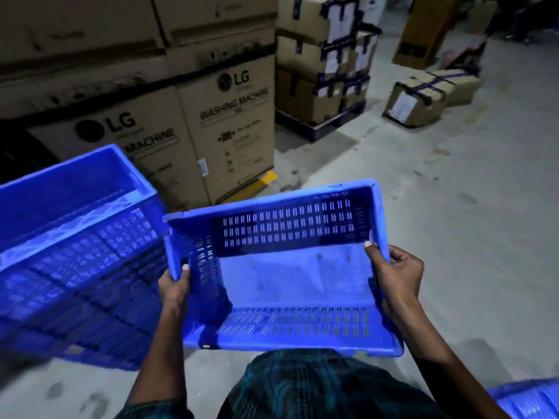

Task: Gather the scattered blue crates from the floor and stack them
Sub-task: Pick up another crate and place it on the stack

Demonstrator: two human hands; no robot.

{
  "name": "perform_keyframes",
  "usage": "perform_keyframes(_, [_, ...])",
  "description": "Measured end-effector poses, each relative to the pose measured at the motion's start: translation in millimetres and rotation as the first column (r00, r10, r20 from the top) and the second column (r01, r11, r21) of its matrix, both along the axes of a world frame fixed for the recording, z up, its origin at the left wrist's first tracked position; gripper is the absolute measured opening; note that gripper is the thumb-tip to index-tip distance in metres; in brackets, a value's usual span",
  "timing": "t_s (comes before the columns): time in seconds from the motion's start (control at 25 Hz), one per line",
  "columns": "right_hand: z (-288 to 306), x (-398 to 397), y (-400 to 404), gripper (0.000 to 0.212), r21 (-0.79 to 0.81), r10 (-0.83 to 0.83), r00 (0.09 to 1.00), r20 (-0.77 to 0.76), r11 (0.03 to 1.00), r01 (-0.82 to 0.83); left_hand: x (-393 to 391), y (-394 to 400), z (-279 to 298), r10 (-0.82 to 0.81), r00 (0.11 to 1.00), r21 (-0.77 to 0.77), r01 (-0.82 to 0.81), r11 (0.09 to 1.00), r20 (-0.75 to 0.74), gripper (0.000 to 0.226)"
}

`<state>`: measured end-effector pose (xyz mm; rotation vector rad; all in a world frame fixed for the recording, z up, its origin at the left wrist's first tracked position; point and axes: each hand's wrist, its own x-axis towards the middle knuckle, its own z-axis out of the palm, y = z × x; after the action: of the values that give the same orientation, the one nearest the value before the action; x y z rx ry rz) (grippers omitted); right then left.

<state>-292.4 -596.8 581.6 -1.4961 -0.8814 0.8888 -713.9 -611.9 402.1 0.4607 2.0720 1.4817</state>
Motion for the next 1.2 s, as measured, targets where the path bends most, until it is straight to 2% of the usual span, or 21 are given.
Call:
perform_keyframes(0.2, [-8, 32, 34, 0.035, -0.012, 0.144, 0.989, 0.045, 0.990, -0.143, 27, -67, 29, 0.138, 0.989, 0.068, -0.134, 0.989, -0.057, 0.022])
perform_keyframes(0.36, [-11, 35, 50, 0.041, -0.018, 0.256, 0.964, 0.066, 0.967, -0.256, 41, -134, 49, 0.214, 0.962, 0.070, -0.204, 0.976, -0.173, 0.033])
perform_keyframes(0.48, [-3, 24, 63, 0.041, -0.016, 0.348, 0.934, 0.083, 0.937, -0.348, 49, -178, 86, 0.224, 0.943, 0.076, -0.212, 0.974, -0.245, 0.032])
perform_keyframes(0.56, [10, 10, 73, 0.043, 0.017, 0.392, 0.908, 0.148, 0.917, -0.399, 50, -197, 123, 0.224, 0.926, 0.077, -0.210, 0.975, -0.305, 0.031])
perform_keyframes(0.64, [28, -8, 78, 0.046, 0.083, 0.400, 0.880, 0.256, 0.898, -0.432, 48, -211, 159, 0.236, 0.889, 0.069, -0.228, 0.971, -0.392, 0.029])
perform_keyframes(0.76, [67, -37, 80, 0.039, 0.189, 0.396, 0.867, 0.303, 0.867, -0.462, 39, -227, 207, 0.347, 0.805, 0.144, -0.317, 0.937, -0.482, 0.028])
perform_keyframes(0.88, [101, -64, 86, 0.033, 0.286, 0.389, 0.860, 0.332, 0.827, -0.484, 26, -242, 242, 0.448, 0.732, 0.249, -0.372, 0.894, -0.514, 0.042])
perform_keyframes(1.04, [130, -108, 102, 0.035, 0.352, 0.410, 0.841, 0.352, 0.775, -0.525, 14, -253, 276, 0.552, 0.636, 0.342, -0.433, 0.834, -0.539, 0.045])
perform_keyframes(1.2, [137, -155, 109, 0.030, 0.365, 0.423, 0.808, 0.410, 0.736, -0.570, -3, -255, 294, 0.618, 0.581, 0.298, -0.554, 0.777, -0.530, 0.034])
